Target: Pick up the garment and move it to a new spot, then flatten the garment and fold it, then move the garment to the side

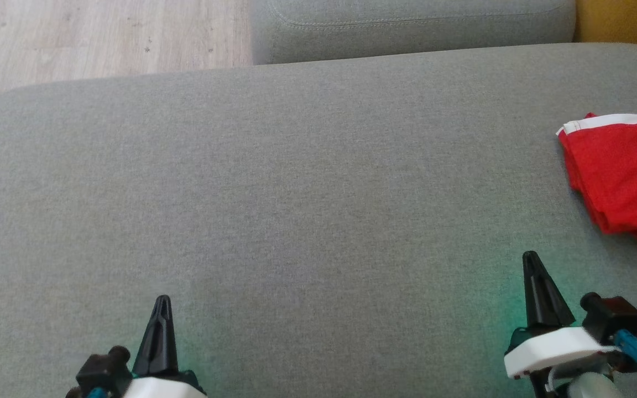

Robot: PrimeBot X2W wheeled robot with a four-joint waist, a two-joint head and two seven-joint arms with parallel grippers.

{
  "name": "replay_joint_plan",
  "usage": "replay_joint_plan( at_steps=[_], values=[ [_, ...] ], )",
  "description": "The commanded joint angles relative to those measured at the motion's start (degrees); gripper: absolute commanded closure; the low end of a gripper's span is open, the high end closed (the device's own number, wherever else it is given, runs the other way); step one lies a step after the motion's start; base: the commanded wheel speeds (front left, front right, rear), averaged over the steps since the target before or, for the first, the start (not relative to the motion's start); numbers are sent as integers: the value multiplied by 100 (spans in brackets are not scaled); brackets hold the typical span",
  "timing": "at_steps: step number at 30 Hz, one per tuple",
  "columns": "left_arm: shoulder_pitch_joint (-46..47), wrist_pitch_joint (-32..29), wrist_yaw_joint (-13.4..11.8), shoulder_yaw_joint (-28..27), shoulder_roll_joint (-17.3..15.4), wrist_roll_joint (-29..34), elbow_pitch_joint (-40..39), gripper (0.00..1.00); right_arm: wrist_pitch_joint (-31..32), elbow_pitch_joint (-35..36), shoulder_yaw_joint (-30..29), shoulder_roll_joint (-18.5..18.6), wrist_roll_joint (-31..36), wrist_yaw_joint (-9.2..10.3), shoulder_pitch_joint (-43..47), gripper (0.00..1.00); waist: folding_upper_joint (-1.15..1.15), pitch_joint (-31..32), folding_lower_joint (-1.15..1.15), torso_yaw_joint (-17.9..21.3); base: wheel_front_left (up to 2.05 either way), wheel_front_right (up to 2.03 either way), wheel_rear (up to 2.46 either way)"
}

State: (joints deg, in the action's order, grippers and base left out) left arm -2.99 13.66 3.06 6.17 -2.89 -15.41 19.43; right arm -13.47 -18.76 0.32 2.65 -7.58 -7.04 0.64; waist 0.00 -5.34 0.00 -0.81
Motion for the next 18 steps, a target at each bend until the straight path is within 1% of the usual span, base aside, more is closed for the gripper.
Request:
replay_joint_plan(
  at_steps=[1,8,18],
  values=[
    [149,-44,30,-57,-18,-219,-181,100,54,195,-6,37,-255,-4,-175,100,0,9,0,2,0,0,0],
    [206,-164,59,-121,-32,-753,-196,100,161,211,-18,62,-853,-7,-212,100,0,45,0,7,0,0,0],
    [265,-302,92,-196,-44,-1347,-225,100,286,235,-38,84,-1517,-10,-249,100,0,84,0,13,0,0,0]
  ],
)
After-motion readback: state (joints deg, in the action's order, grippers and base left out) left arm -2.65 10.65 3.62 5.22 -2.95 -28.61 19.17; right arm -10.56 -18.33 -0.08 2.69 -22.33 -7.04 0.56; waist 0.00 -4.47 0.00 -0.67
